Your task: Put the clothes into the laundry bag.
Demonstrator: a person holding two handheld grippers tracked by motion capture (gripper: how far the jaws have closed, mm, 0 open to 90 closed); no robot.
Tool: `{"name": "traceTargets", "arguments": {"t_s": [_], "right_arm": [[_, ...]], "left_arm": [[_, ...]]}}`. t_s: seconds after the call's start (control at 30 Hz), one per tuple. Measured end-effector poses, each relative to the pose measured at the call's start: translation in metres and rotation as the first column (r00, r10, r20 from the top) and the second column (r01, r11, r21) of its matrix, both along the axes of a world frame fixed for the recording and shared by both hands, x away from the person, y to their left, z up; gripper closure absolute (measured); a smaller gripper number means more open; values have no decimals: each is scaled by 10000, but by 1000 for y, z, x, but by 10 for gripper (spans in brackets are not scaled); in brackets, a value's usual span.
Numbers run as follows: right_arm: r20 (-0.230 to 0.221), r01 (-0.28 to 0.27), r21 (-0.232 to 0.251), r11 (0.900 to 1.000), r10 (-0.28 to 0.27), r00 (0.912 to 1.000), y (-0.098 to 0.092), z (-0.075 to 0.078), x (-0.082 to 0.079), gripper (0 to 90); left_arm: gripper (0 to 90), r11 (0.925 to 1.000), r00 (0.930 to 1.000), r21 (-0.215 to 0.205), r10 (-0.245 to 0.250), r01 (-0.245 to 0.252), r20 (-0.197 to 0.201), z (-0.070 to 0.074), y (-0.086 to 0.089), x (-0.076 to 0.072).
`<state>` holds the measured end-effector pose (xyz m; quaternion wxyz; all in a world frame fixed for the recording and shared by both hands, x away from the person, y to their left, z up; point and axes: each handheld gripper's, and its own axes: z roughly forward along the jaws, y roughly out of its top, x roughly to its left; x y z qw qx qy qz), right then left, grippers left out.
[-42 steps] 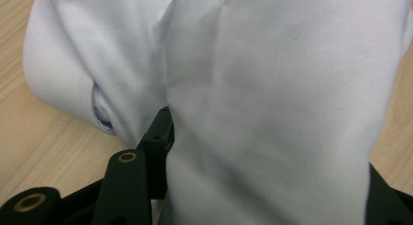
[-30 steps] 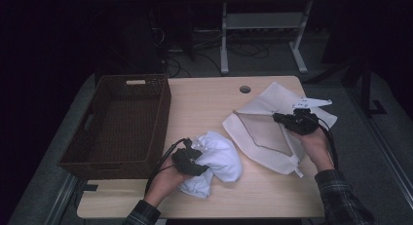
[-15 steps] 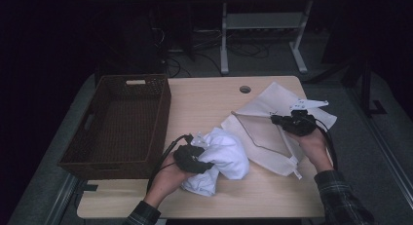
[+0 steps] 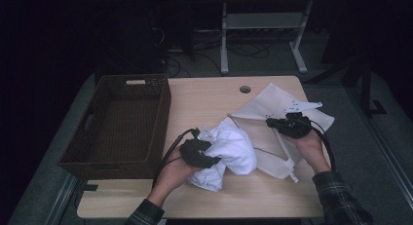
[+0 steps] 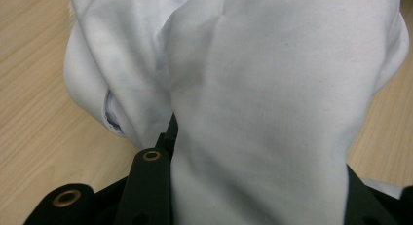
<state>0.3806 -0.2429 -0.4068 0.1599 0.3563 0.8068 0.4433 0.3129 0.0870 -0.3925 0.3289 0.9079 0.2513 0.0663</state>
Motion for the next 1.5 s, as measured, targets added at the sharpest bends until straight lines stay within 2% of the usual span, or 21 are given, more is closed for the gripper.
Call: {"name": "traceTargets", "arguments": {"t_s": [0.43, 0.7, 1.33, 1.5], "right_arm": [[5, -339, 17, 9994, 339, 9994, 4, 1, -3, 872], [52, -481, -40, 9988, 481, 9988, 7, 2, -4, 871], [79, -719, -154, 9973, 721, 9974, 16, 2, -6, 871], [58, -767, -189, 9969, 768, 9970, 19, 1, -7, 871]], "left_arm": [[607, 9979, 9982, 259, -583, 585, -100, -9, -31, 9], [607, 9971, 9977, 369, -657, 662, -136, -16, -45, 17], [606, 9988, 9999, 488, -86, 82, 76, -25, -69, 40], [606, 9983, 9999, 570, 125, -126, 19, -29, -76, 46]]}}
